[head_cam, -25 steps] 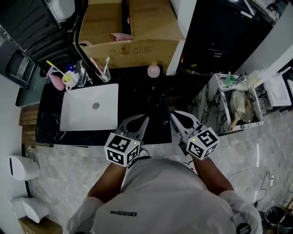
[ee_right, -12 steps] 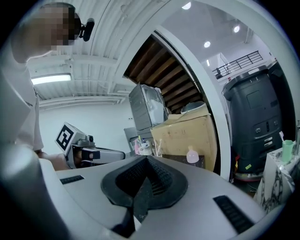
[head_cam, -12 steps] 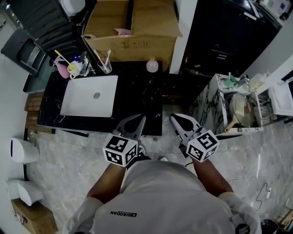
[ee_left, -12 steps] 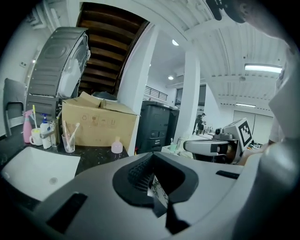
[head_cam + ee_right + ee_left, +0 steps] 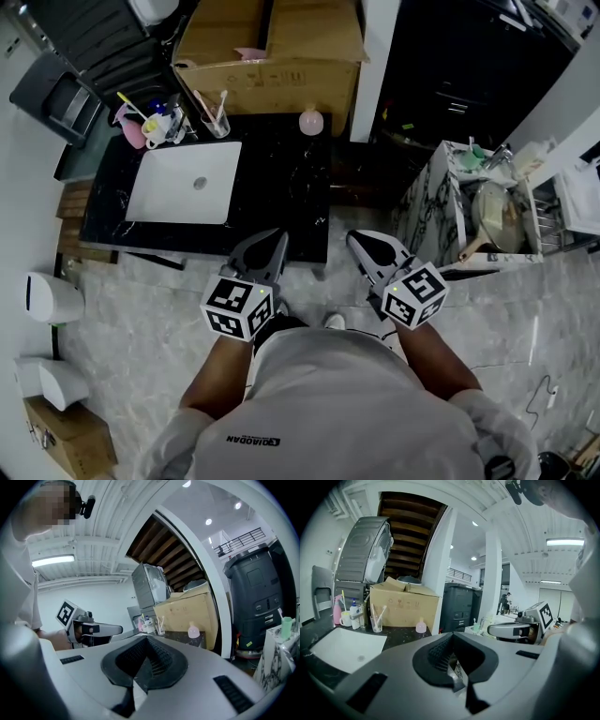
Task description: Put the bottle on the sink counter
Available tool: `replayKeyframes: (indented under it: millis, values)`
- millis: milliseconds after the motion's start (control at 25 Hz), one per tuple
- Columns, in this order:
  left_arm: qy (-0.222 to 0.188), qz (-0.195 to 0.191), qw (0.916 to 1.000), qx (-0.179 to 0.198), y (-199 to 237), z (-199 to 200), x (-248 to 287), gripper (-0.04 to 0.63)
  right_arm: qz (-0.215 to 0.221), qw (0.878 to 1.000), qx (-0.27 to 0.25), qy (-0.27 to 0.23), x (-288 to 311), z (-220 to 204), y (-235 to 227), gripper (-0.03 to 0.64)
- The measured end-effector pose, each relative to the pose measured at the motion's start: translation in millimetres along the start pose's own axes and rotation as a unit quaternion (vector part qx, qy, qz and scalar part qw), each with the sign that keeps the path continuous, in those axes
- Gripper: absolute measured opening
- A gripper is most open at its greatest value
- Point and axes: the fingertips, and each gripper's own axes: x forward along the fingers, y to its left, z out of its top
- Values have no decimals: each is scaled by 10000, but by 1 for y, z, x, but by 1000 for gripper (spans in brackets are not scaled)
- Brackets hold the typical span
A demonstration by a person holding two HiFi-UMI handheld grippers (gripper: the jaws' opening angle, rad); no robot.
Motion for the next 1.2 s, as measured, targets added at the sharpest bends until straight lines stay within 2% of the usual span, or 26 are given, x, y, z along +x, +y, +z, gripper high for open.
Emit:
replayKeyframes:
  millis: [280,880,1200]
  values:
    - [25,-207,9998,39,1,-2,-4,14,-101,9999,-51,-11,10,2,12,40]
    - [128,-872,9957,272,51,1,-24,14,-832,9965,-21,-70,53,-2,46,40]
    - [139,-1020,9943,273,63,-1,-28,14,-959,9954,-70,4,64,-4,54,40]
